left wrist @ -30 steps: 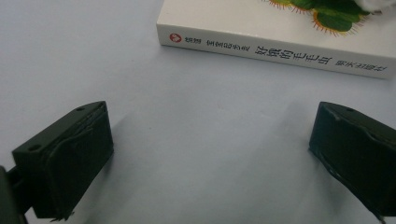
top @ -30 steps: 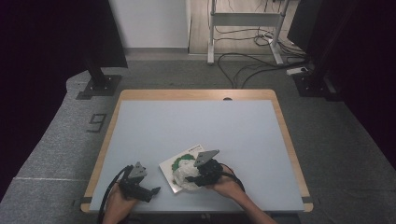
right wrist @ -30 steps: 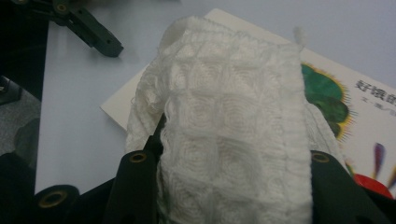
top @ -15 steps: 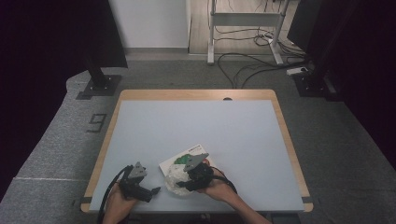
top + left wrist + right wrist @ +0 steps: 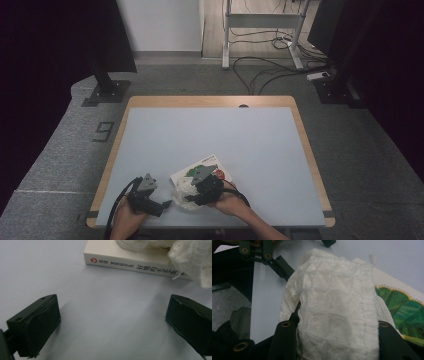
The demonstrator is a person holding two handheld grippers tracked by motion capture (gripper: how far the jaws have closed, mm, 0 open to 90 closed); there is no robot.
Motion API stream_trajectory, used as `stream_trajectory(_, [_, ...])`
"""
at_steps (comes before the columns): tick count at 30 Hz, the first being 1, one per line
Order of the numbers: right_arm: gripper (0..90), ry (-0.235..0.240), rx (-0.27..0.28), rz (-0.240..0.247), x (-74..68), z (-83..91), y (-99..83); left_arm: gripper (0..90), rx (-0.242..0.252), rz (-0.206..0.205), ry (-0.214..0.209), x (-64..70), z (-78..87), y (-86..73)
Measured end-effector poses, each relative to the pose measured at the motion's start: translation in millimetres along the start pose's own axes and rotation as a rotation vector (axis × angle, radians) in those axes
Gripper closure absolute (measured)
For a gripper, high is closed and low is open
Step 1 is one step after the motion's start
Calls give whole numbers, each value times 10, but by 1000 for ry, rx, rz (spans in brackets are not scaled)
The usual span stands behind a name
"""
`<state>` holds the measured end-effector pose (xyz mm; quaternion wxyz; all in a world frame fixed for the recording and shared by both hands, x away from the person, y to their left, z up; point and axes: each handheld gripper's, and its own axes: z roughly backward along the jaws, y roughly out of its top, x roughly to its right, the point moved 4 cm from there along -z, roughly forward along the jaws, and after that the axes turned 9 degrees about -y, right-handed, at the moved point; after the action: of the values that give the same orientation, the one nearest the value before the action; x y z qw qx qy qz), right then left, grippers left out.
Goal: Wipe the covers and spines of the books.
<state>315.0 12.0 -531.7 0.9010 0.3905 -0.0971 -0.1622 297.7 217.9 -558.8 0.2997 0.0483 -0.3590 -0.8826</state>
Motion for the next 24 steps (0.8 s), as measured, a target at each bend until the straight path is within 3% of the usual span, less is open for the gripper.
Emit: stream_trajectory(24, [562,-35,-19,-4,168,-207,191,0,1,1,1,1,0,0])
